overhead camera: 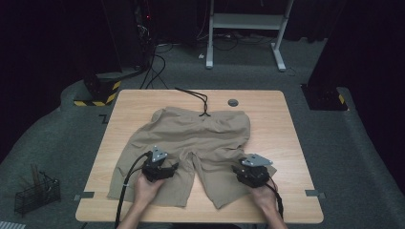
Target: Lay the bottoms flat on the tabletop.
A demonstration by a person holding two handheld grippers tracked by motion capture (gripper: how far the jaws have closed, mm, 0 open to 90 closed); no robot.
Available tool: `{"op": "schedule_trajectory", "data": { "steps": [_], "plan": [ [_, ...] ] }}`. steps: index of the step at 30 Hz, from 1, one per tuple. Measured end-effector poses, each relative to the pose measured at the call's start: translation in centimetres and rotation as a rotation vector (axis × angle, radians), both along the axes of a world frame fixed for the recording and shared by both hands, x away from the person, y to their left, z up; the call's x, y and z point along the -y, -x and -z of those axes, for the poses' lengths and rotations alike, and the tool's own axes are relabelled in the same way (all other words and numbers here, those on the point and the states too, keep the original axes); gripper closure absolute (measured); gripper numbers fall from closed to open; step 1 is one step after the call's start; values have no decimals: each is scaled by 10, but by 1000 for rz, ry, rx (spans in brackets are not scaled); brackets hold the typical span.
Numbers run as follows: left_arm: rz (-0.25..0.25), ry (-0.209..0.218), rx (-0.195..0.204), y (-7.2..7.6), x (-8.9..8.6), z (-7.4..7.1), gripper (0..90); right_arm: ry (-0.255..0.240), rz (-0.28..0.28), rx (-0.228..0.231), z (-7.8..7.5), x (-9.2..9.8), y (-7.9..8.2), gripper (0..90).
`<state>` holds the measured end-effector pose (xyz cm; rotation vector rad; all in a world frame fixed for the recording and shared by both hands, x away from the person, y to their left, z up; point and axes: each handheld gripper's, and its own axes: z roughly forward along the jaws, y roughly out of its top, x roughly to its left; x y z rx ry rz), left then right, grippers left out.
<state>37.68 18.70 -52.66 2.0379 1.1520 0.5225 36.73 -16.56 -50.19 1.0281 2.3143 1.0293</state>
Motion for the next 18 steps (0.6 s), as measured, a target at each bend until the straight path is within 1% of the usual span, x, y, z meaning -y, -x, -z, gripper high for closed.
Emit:
{"op": "schedule_trajectory", "data": {
  "steps": [1,3,4,6,7,8,10,11,12,14,15,16,17,18],
  "plan": [
    [-3,-5,1,0,1,0,352,2,-10,-11,1,-6,-2,575],
    [-12,-5,0,0,3,0,350,-12,-27,-25,3,-16,-3,559],
    [-21,-3,0,-1,5,0,349,-12,-25,-35,6,-23,-4,543],
    [-25,-5,2,-2,8,0,347,-9,-18,-44,8,-25,-6,539],
    [-25,-7,1,-3,10,0,346,-7,-8,-50,9,-27,-7,534],
    [-30,-5,0,-4,13,0,345,-2,13,-66,12,-27,-12,527],
    [-30,-7,-2,-5,14,0,345,2,19,-70,14,-27,-15,526],
    [-30,-6,0,-6,16,0,345,4,33,-75,15,-26,-16,527],
    [-30,-6,0,-10,18,0,346,0,53,-75,19,-25,-22,525],
    [-34,-5,0,-13,20,0,347,-5,56,-72,20,-24,-24,526],
    [-36,-5,0,-15,22,0,347,-5,67,-68,20,-24,-29,527],
    [-36,-5,0,-19,24,0,347,5,82,-62,20,-23,-40,525],
    [-40,-2,-2,-23,26,0,347,5,82,-62,20,-23,-40,525],
    [-47,-7,-1,-32,29,0,347,-5,100,-62,20,-22,-52,522]
  ]
}}
